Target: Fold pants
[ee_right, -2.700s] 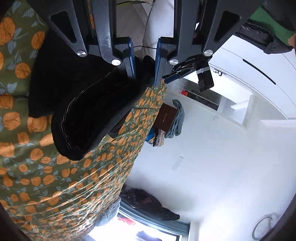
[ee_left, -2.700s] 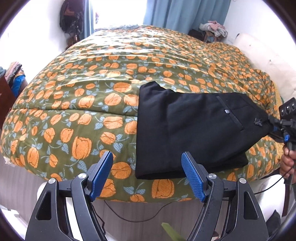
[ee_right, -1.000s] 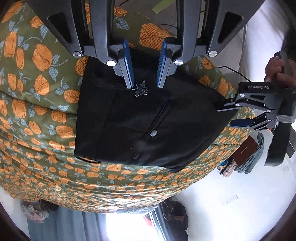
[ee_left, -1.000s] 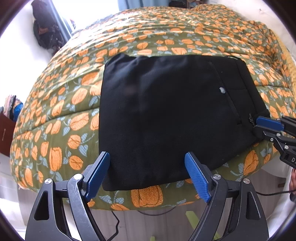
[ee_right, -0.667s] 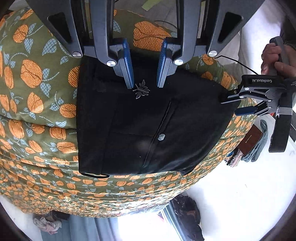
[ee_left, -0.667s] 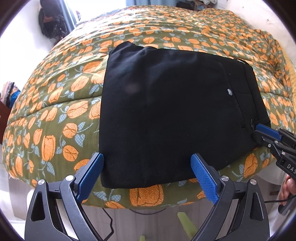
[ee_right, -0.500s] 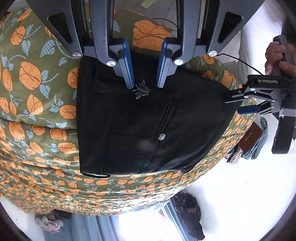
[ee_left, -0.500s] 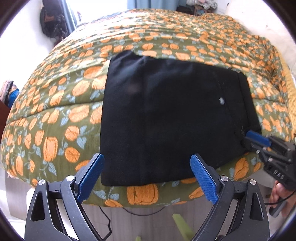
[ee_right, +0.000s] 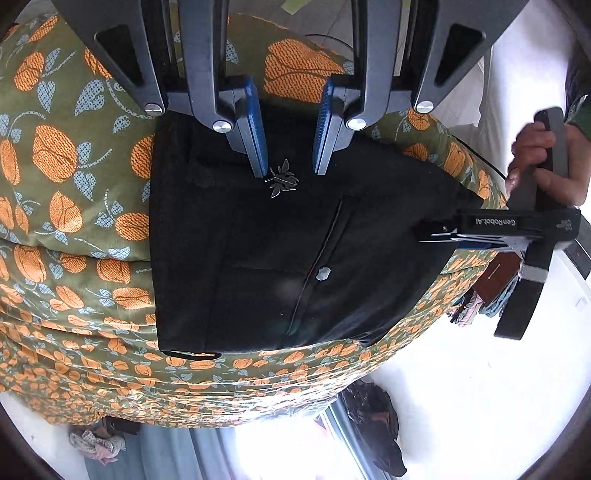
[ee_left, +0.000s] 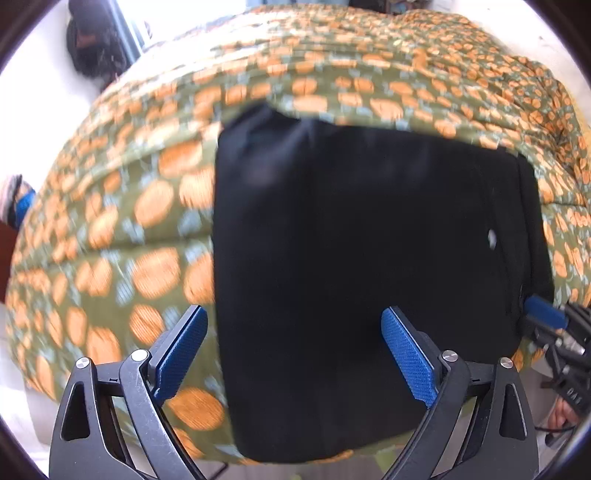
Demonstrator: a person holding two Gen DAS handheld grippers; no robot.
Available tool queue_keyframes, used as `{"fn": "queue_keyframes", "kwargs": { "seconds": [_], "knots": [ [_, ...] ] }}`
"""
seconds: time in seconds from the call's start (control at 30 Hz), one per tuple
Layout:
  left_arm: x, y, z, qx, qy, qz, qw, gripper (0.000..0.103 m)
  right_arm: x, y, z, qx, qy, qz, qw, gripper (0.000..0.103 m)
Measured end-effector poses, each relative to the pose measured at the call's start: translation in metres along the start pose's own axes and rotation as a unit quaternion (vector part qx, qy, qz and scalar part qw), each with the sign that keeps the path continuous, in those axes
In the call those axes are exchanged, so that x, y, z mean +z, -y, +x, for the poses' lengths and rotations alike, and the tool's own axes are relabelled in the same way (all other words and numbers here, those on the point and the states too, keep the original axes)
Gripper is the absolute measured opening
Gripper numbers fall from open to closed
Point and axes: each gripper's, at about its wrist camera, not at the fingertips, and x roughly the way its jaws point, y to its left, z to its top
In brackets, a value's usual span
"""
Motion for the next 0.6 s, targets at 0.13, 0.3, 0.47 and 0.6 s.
{"fn": "queue_keyframes", "kwargs": {
  "seconds": [0.13,0.3,0.47,0.6],
  "knots": [
    [0.046,-0.015,-0.016,-0.007,0.047,-0.039,0.9981,0.096,0.000,0.002,0.002,0.003,0.001,0.001,1.000,0.027],
    [0.060,-0.023,0.020,0.017,0.006,-0.063,0.9978,0.092,0.000,0.005,0.000,0.012,0.002,0.008,1.000,0.027],
    [0.019,-0.048,-0.004,-0.031,0.023,-0.090,0.9952,0.091,0.003,0.017,-0.028,0.060,0.010,0.034,0.998,0.046],
    [-0.005,-0.095,-0.010,-0.049,0.024,-0.145,0.9879,0.093,-0.001,0.024,-0.070,0.040,0.070,0.019,0.997,0.096]
  ]
}}
